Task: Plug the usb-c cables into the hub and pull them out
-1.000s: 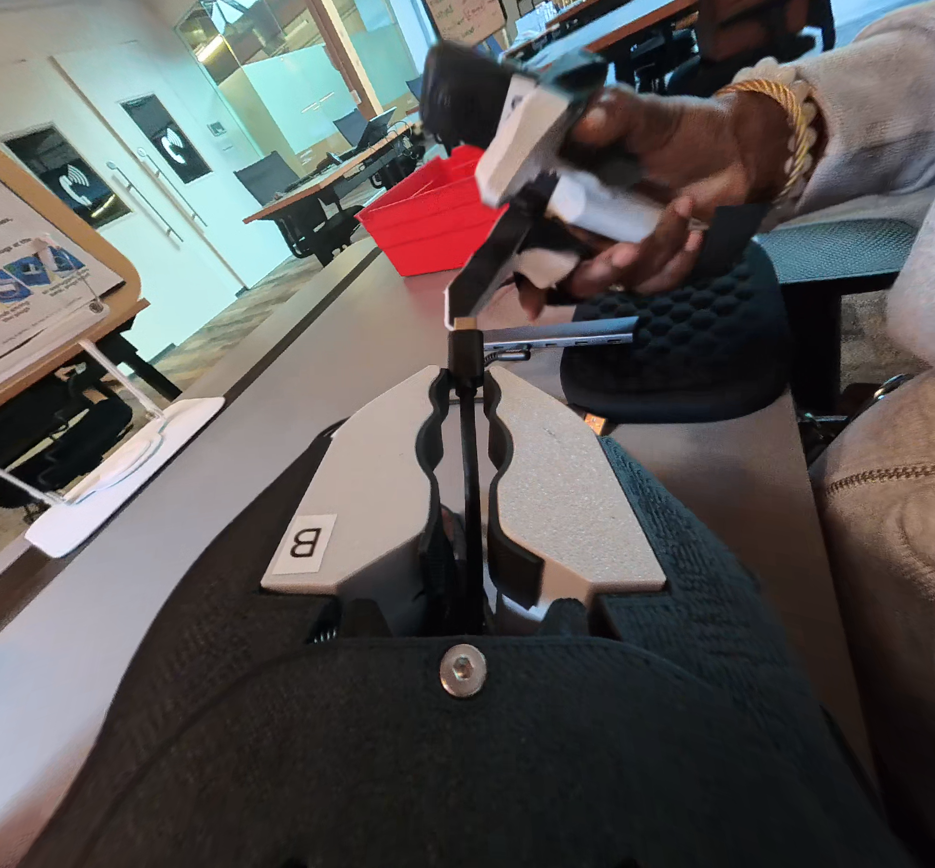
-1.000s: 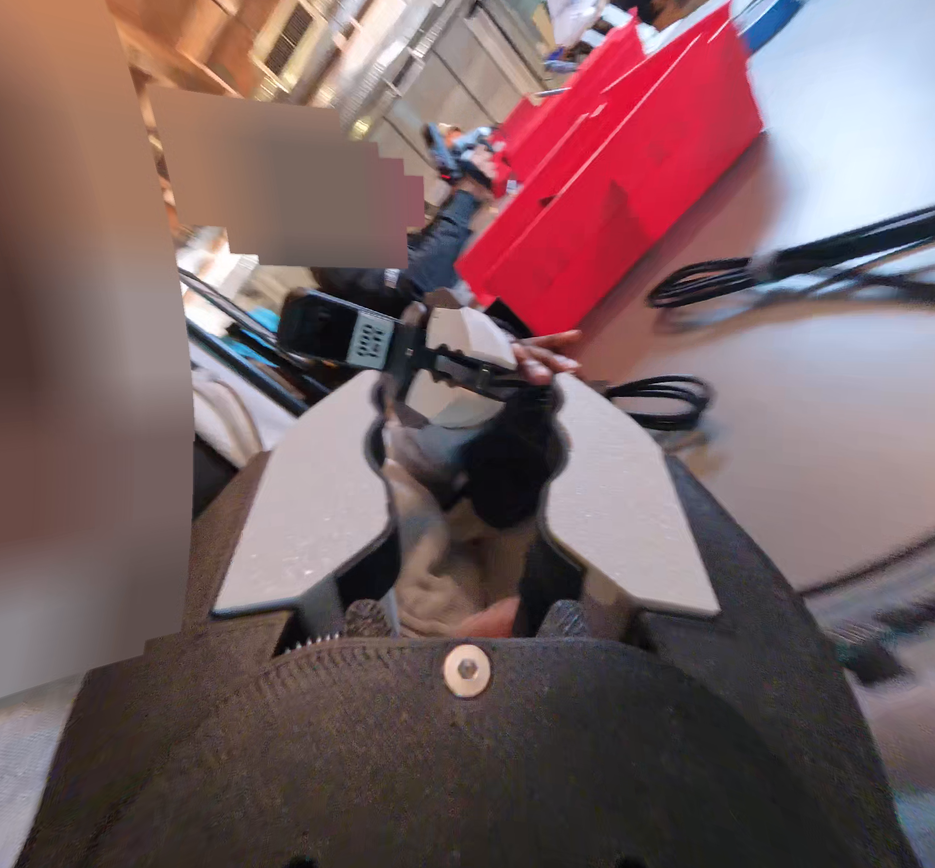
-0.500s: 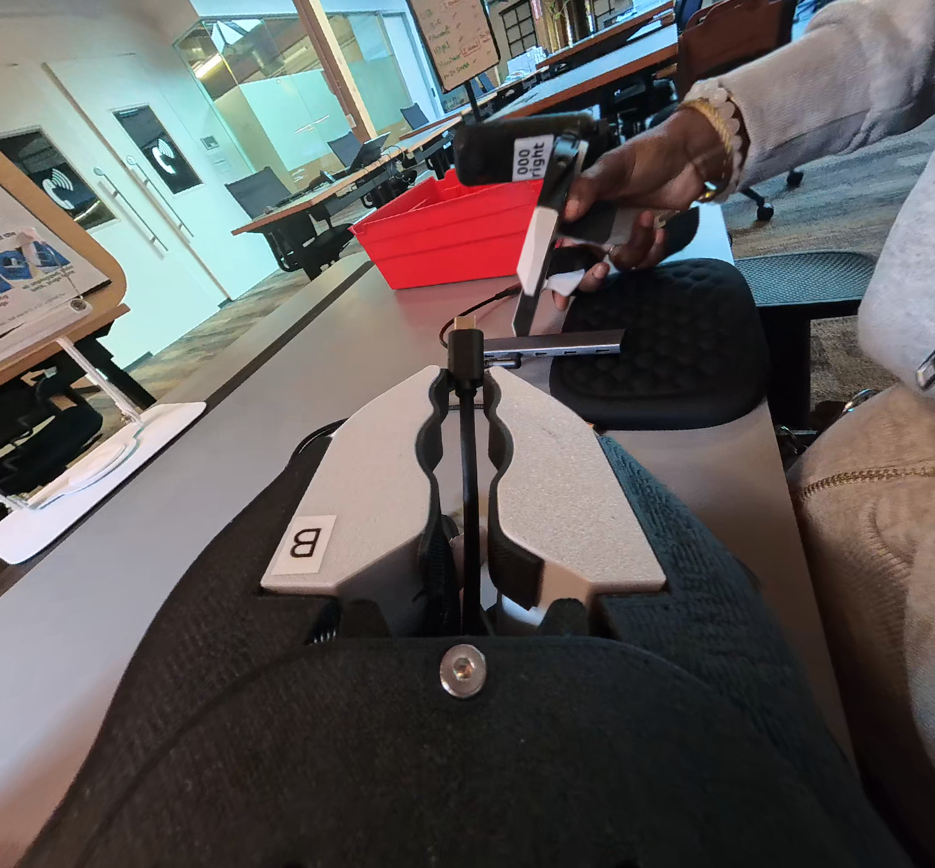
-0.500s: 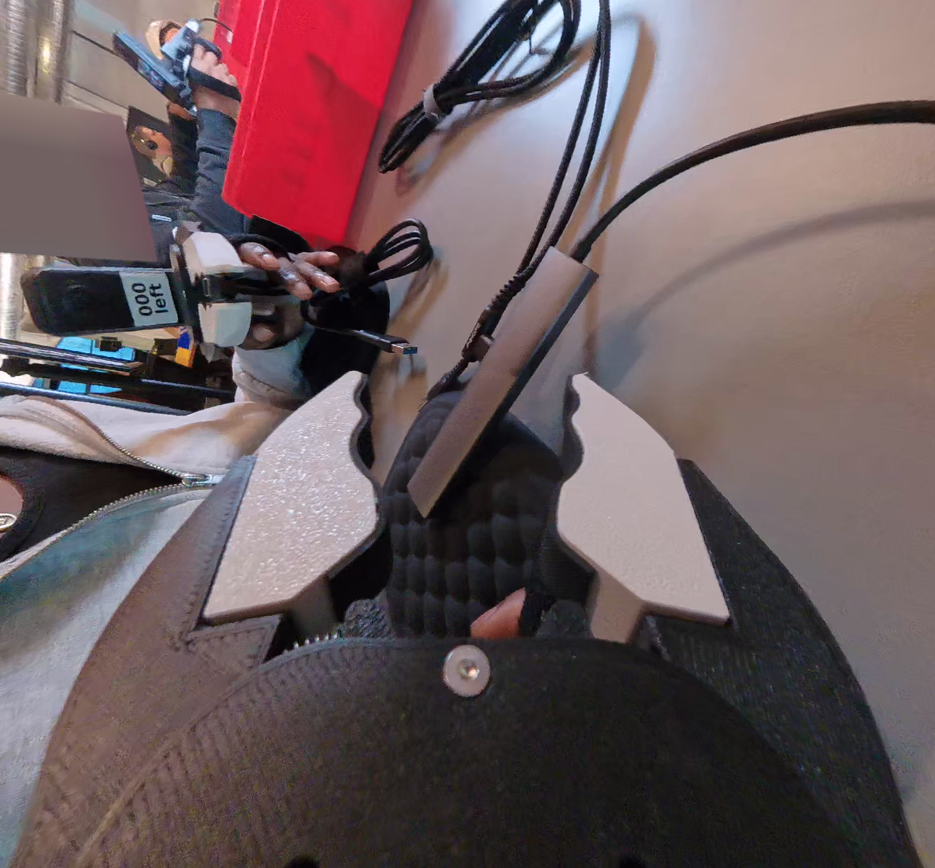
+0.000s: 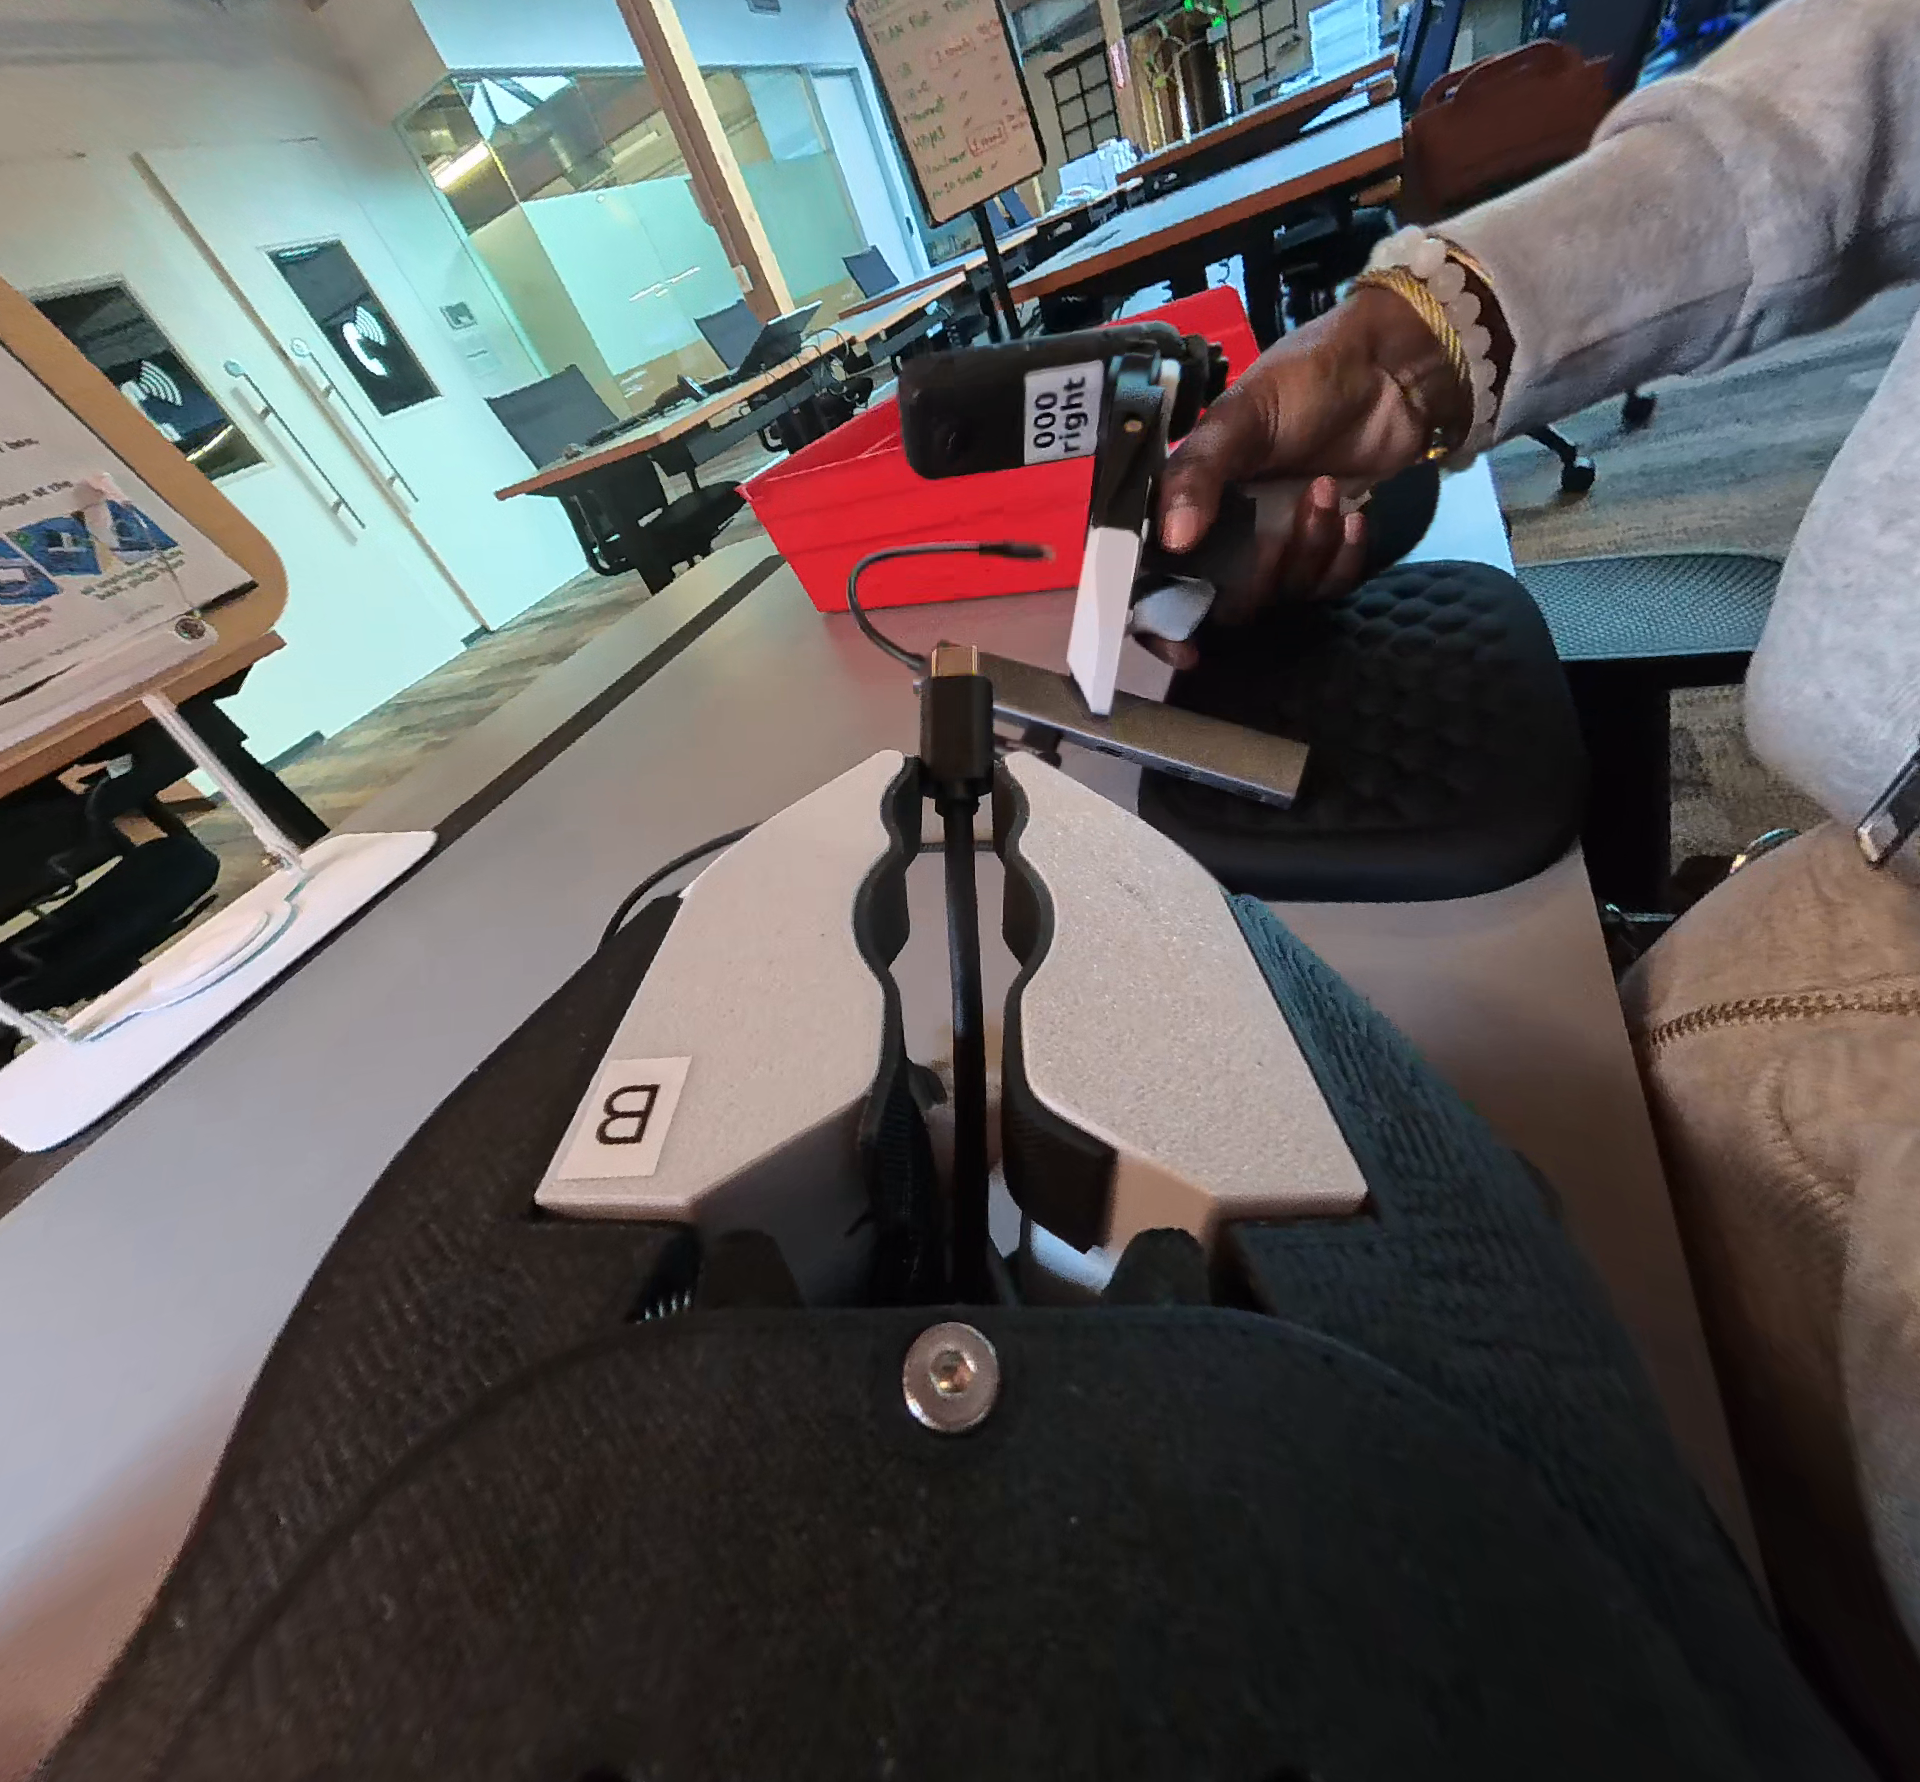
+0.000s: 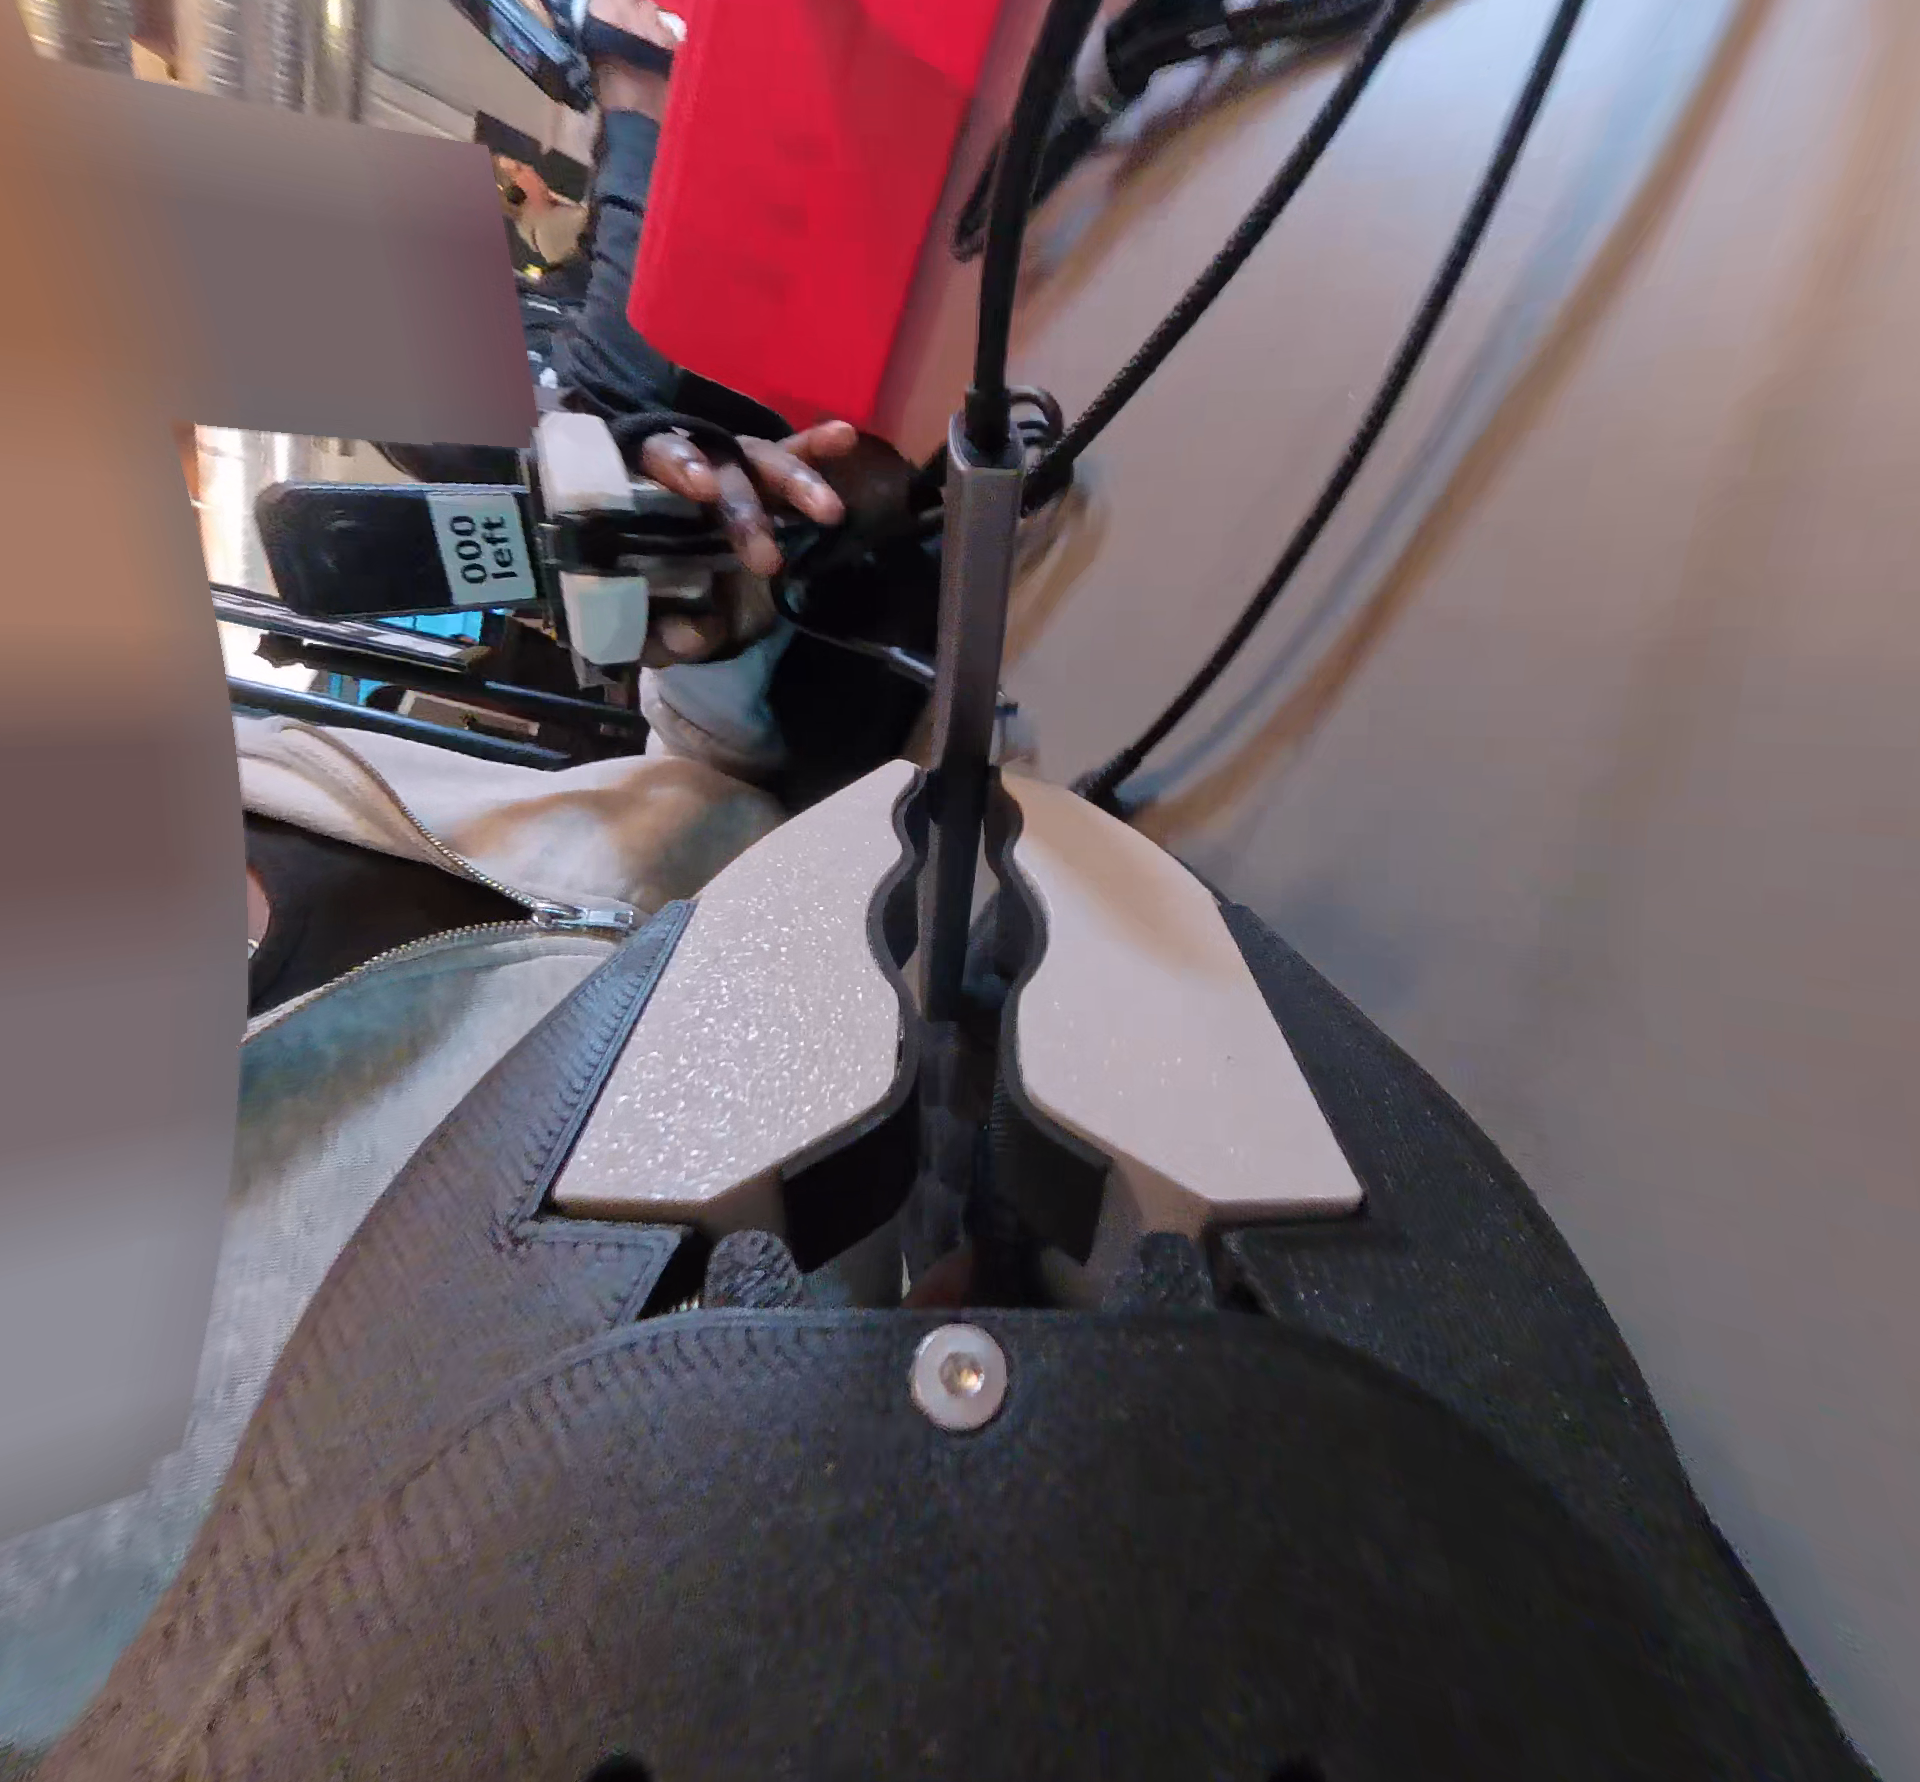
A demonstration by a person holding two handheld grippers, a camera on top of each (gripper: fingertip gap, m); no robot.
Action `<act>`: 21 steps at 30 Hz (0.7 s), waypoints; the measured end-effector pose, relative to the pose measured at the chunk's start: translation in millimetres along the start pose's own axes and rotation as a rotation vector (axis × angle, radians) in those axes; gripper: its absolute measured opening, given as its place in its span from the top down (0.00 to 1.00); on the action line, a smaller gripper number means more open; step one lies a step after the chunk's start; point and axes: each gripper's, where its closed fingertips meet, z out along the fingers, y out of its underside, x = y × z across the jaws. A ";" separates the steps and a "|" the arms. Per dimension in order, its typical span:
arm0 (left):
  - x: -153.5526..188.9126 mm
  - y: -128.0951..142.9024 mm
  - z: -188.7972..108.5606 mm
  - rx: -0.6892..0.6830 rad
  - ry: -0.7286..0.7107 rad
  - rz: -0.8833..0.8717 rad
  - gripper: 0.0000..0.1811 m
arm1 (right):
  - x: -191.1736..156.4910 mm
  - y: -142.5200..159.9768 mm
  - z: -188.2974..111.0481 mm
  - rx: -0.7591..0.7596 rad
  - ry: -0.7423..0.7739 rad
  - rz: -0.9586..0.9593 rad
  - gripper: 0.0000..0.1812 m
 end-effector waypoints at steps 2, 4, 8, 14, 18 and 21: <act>1.9 -0.1 1.0 -0.008 0.021 -0.006 0.93 | -10.7 -5.7 -1.7 0.042 -0.024 -0.056 0.95; 5.1 0.9 4.5 -0.031 0.049 -0.006 0.93 | -24.7 -10.0 -3.1 0.065 -0.085 -0.064 0.95; 22.3 1.2 14.7 -0.061 0.174 0.018 0.93 | -44.3 -8.2 1.3 0.040 -0.211 -0.015 0.95; 37.6 12.7 26.1 -0.144 0.270 0.046 0.93 | -54.6 2.3 17.8 -0.049 -0.262 -0.007 0.95; 39.2 15.9 26.4 -0.161 0.283 0.055 0.93 | -58.1 6.4 23.0 -0.106 -0.248 -0.025 0.94; 38.8 22.5 26.8 -0.204 0.266 0.106 0.93 | -54.7 8.0 25.0 -0.132 -0.213 -0.031 0.95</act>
